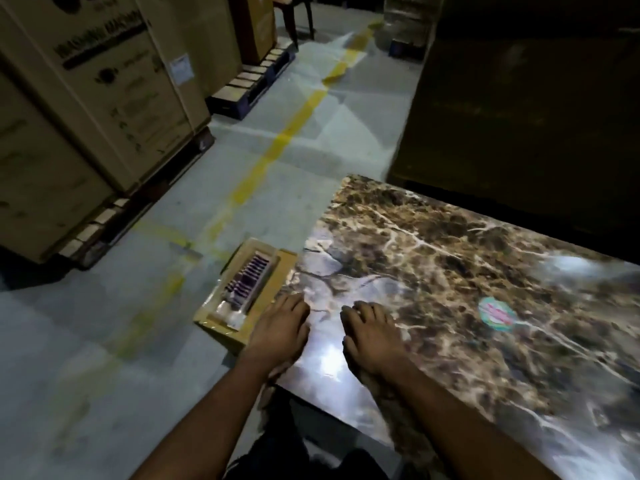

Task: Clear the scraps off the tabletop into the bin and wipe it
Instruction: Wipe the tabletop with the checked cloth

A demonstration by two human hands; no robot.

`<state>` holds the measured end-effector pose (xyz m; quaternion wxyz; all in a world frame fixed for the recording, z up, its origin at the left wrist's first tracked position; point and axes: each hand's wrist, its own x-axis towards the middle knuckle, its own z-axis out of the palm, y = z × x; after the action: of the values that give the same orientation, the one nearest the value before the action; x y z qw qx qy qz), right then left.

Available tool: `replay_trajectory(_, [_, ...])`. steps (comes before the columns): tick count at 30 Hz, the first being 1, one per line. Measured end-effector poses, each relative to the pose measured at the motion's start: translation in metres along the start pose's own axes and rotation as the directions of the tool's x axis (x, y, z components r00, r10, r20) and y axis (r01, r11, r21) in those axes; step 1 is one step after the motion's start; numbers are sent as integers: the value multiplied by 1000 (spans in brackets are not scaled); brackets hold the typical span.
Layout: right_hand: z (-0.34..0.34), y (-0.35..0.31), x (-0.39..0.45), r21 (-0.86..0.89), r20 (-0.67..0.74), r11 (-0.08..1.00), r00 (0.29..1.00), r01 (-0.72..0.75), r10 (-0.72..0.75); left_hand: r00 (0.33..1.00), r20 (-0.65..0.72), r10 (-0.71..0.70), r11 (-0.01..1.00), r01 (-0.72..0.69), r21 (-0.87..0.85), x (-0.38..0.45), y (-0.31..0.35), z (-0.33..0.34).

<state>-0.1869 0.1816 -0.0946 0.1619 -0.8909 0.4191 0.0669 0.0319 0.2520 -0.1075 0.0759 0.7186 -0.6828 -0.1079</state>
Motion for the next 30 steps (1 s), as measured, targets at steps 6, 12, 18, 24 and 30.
replay_trajectory(6, [7,-117,100,20,13,999,999,43,-43,974,-131,-186,976,168,-141,20,-129,-11])
replay_trajectory(12, [11,-170,170,61,14,996,997,72,-73,914,114,-389,910,401,-109,61,-219,12])
replay_trajectory(18, [30,-186,213,177,95,984,994,31,-49,823,278,-495,816,550,-177,105,-263,75])
replay_trajectory(24, [43,-187,235,297,90,954,996,-29,2,733,301,-611,713,674,-195,128,-280,130])
replay_trajectory(30, [45,-178,232,451,47,892,999,-32,12,773,202,-601,710,633,-310,131,-272,113])
